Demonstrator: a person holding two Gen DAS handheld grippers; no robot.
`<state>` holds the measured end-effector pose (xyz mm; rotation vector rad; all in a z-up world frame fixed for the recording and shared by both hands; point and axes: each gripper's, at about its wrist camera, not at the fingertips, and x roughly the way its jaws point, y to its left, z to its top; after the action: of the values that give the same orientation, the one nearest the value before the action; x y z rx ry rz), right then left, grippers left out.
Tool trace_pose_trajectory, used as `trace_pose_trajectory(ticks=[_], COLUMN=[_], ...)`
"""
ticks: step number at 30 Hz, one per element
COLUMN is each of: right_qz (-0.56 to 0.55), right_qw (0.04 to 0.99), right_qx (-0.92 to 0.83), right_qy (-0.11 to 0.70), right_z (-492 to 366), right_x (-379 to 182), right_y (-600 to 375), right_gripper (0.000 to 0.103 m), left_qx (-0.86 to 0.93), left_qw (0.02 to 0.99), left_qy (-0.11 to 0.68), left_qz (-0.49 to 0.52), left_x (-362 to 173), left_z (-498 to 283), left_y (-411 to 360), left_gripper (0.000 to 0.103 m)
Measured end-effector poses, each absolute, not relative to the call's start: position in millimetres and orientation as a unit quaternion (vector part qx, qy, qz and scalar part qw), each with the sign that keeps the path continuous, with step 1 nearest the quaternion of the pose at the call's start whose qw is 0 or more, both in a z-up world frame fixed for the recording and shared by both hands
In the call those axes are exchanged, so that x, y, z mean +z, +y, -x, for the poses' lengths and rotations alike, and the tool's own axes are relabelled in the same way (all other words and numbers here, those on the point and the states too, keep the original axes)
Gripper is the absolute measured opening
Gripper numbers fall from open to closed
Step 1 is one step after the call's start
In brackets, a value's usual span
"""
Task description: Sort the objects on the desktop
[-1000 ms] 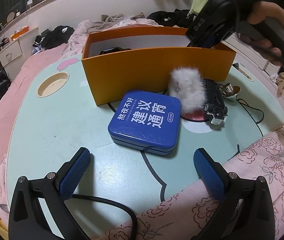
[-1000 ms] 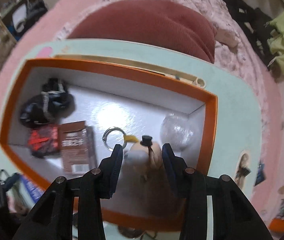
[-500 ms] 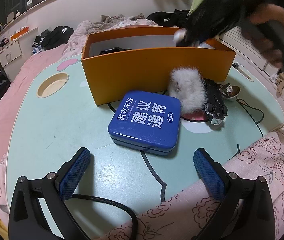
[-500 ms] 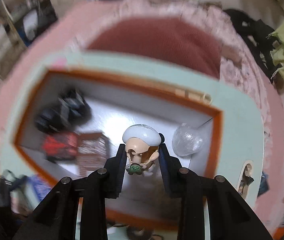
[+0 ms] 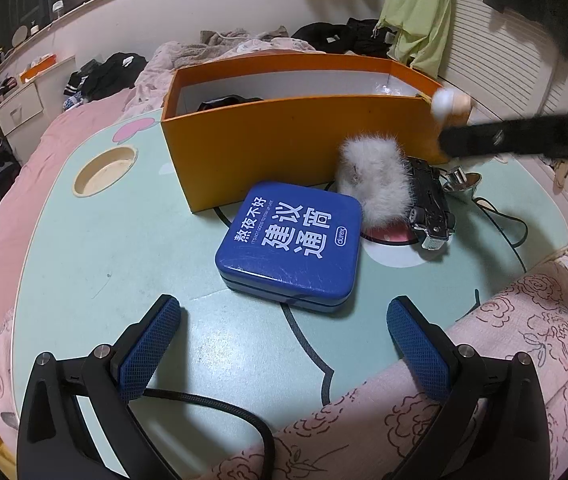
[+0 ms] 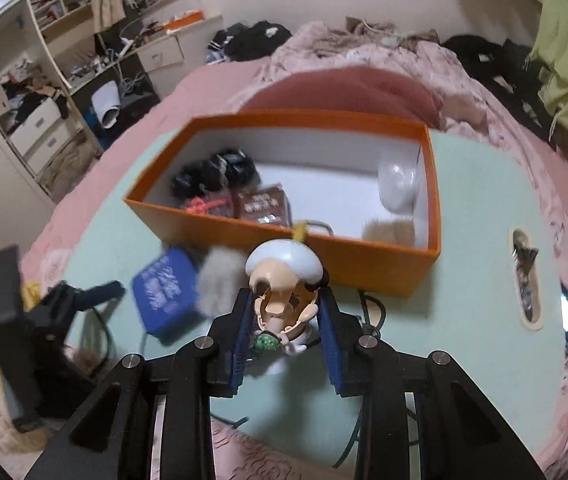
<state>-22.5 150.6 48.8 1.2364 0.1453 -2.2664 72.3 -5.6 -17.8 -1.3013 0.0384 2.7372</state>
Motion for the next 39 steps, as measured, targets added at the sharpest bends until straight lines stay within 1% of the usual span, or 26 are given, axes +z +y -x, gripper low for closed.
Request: trace_pose_trajectory(ticks=[2, 3, 4, 5, 6, 8, 12, 14, 16, 17, 18, 19, 21, 27, 39], right_qz=[-0.449, -0.438, -0.424, -0.410, -0.390, -0.360, -0.359, -0.376, -0.403, -0.373, -0.369, -0.375, -0.377, -0.377, -0.381], right_qw=[0.283, 0.285, 0.286, 0.289, 0.290, 0.277, 0.253, 0.243, 0.228, 0.216, 0.224, 0.230, 0.230, 0.230, 0.230], right_qx=[-0.847, -0.852, -0.859, -0.865, -0.874, -0.891, -0.896, -0.892, -0.881, -0.894, -0.893, -0.890, -0.890, -0.890, -0.889], right_qy=[0.028, 0.012, -0.005, -0.013, -0.014, 0.012, 0.063, 0.071, 0.093, 0.124, 0.123, 0.117, 0.110, 0.108, 0.111], right_z=[24.8, 21.8, 16.9, 12.7, 5.7, -11.0, -31.5, -33.0, -27.3, -32.8, -33.3, -33.0, -31.3, -30.0, -24.9], right_x=[43.2, 43.8, 46.3, 50.2, 54.3, 59.1, 44.4, 27.6, 8.4, 5.8, 4.8, 3.8, 3.9, 0.7, -1.2], right_y=[156.6, 161.2, 167.3, 172.3, 177.3, 185.8, 198.2, 202.7, 199.5, 195.1, 194.9, 197.0, 201.1, 204.3, 195.2], right_gripper=[0.032, 0.035, 0.041, 0.059, 0.072, 0.079, 0.080, 0.085, 0.085, 0.087, 0.091, 0.091, 0.096, 0.101, 0.103], left_qx=[0.902, 0.902, 0.902, 0.902, 0.902, 0.903, 0.903, 0.903, 0.903, 0.903, 0.902, 0.902, 0.901, 0.902, 0.901], left_qw=[0.057, 0.057, 0.058, 0.058, 0.059, 0.059, 0.060, 0.061, 0.061, 0.061, 0.061, 0.061, 0.062, 0.064, 0.061], left_qy=[0.013, 0.013, 0.012, 0.012, 0.012, 0.012, 0.012, 0.012, 0.012, 0.012, 0.014, 0.014, 0.012, 0.012, 0.011], left_qz=[0.428, 0.428, 0.427, 0.427, 0.427, 0.426, 0.426, 0.426, 0.426, 0.426, 0.427, 0.428, 0.430, 0.427, 0.428], left_x=[-17.8, -17.7, -17.7, -17.5, -17.4, -17.4, -17.2, -16.7, -16.4, -16.4, -16.6, -16.1, -15.9, -17.1, -18.2], left_z=[-72.7, -72.9, -73.0, -72.8, -73.1, -73.5, -72.1, -70.8, -70.3, -70.0, -69.4, -68.5, -67.2, -68.4, -68.6], left_y=[-6.8, -7.4, -7.4, -8.0, -8.3, -8.8, -8.8, -8.6, -8.4, -8.2, -8.3, -8.2, -9.8, -10.6, -13.3], left_gripper=[0.103, 0.103, 0.103, 0.103, 0.103, 0.103, 0.103, 0.103, 0.103, 0.103, 0.103, 0.103, 0.103, 0.103, 0.103])
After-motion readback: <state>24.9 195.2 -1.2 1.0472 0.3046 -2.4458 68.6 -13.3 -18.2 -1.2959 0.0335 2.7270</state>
